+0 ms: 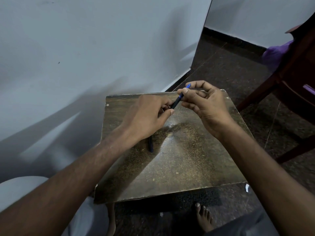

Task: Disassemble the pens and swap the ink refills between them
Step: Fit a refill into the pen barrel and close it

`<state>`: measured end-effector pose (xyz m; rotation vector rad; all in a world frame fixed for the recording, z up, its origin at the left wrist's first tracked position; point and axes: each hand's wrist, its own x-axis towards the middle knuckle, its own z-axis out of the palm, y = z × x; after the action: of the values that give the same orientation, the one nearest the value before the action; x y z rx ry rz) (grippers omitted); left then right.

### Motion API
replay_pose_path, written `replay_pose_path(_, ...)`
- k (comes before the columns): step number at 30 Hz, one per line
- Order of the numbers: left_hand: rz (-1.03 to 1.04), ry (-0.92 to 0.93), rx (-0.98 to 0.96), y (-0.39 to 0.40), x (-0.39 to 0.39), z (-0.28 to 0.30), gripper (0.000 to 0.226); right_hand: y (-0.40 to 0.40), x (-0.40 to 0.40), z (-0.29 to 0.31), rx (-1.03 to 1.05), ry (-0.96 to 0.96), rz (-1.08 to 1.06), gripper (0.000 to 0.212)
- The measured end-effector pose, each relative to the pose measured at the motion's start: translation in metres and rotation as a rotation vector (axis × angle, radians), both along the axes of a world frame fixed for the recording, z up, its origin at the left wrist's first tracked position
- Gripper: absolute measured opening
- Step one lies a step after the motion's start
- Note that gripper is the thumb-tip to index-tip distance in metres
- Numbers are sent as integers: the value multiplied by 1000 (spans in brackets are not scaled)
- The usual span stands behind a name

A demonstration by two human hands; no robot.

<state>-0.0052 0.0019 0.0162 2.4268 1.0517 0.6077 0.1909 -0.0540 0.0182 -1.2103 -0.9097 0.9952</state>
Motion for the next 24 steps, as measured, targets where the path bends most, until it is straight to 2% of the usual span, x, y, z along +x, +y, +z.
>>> replay_pose_path(5, -2, 38, 15, -3, 2, -1, 18, 1, 1, -3, -41, -45, -45, 31)
replay_pose_path(10, 35, 33, -16, 1, 2, -2, 20, 1, 3, -1, -76, -23, 39, 27)
replay_pose_path(14, -10, 16, -15, -1, 0, -1, 20, 1, 1, -2, -114, -39, -51, 16)
replay_pose_path(20, -7, 3, -12, 1, 1, -3, 20, 1, 1, -3, -68, -11, -12, 22)
replay_pose_path(22, -12, 10, -1, 1, 1, -3, 18, 1, 0, -4, -84, -32, -57, 15)
replay_pose_path(24, -11, 18, 10, -1, 2, -3, 17, 2, -1, -4, -117, -48, -123, 17)
